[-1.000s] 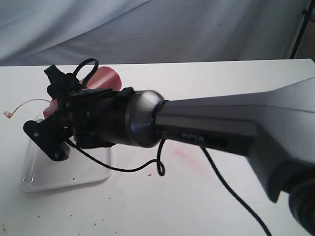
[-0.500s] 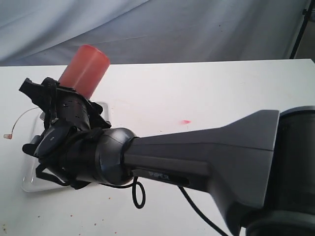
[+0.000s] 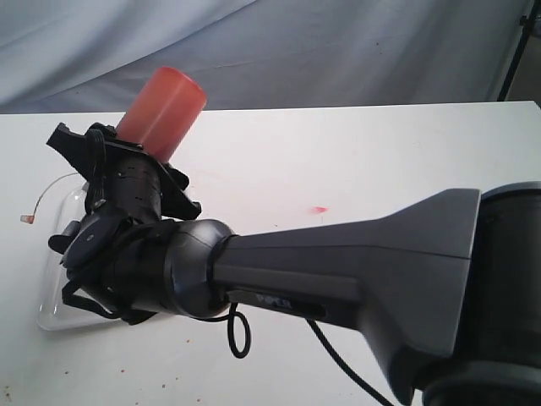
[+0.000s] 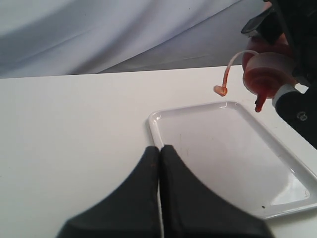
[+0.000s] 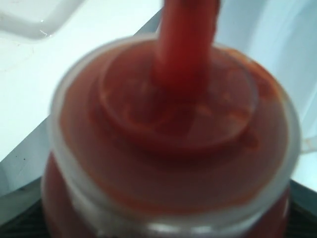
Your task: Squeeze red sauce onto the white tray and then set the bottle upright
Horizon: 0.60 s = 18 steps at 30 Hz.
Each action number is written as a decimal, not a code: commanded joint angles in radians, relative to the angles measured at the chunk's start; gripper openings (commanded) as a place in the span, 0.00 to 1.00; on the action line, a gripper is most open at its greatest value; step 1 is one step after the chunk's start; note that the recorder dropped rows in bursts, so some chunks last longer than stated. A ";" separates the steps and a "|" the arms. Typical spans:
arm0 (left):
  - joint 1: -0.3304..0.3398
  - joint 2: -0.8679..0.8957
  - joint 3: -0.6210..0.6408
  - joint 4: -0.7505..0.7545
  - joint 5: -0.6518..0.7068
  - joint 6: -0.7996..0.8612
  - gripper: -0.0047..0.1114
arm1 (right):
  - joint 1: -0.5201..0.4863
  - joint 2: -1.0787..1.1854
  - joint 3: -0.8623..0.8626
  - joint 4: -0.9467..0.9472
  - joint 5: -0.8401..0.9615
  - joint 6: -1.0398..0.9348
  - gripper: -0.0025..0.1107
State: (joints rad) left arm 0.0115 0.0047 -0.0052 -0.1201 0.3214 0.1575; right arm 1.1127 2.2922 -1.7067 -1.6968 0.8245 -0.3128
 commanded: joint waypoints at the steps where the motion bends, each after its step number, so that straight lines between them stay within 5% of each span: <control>1: 0.000 -0.005 0.005 0.004 -0.011 0.001 0.04 | -0.003 -0.016 -0.017 -0.048 0.018 0.048 0.02; 18: 0.000 -0.005 0.005 0.004 -0.011 0.001 0.04 | -0.003 -0.016 -0.017 -0.048 -0.035 0.112 0.02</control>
State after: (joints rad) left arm 0.0115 0.0047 -0.0052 -0.1201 0.3214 0.1575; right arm 1.1127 2.2922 -1.7067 -1.6968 0.7843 -0.2065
